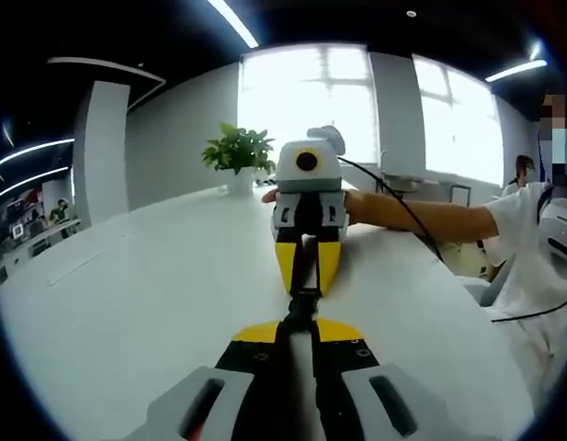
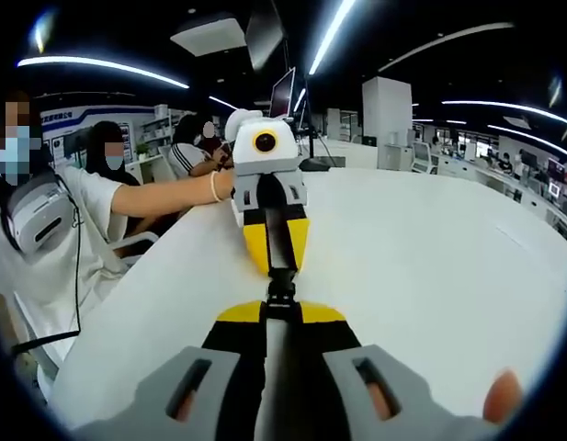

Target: Snap the two parts of the plastic buckle together until the buckle closes and remains connected.

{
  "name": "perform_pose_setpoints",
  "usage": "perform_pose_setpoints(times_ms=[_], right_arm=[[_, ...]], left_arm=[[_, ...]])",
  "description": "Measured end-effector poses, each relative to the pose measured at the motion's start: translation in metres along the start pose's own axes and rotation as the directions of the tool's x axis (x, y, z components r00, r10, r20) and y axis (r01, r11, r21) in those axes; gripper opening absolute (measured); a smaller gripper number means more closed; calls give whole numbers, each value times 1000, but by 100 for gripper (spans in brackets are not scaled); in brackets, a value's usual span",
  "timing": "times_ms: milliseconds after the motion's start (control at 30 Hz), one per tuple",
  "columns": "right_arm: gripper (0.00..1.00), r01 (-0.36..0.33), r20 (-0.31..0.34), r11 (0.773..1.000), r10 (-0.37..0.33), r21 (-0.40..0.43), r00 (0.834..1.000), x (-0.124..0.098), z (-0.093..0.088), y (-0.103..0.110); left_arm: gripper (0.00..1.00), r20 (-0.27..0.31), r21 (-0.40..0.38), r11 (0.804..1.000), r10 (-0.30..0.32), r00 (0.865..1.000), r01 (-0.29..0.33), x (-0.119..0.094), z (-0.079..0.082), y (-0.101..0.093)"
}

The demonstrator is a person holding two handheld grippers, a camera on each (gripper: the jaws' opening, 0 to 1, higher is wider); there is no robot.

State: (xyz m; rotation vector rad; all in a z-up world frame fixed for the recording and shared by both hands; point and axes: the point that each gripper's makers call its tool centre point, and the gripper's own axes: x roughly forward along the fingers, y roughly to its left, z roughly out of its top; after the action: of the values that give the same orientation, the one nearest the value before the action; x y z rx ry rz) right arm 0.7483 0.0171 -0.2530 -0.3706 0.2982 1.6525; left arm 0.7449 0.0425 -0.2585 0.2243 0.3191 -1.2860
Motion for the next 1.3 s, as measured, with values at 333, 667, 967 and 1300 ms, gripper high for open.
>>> perform_pose_setpoints(times_ms=[333,667,967,1300], right_arm=[[10,23,-4,1000,-23,12,1000,7,3,2],[9,37,-5,999,-37,-15,999,11,10,-3],[12,26,26,999,-27,41,999,7,3,1],[21,49,4,999,-49,21,999,5,2,-1]], left_arm=[[10,-6,-58,998,15,1000,-15,3,0,-7],[8,-17,-56,998,38,999,-39,4,0,-8],[11,12,-29,999,21,1000,-20,7,-1,-6],[23,16,25,998,62,998,-62,8,3,3]])
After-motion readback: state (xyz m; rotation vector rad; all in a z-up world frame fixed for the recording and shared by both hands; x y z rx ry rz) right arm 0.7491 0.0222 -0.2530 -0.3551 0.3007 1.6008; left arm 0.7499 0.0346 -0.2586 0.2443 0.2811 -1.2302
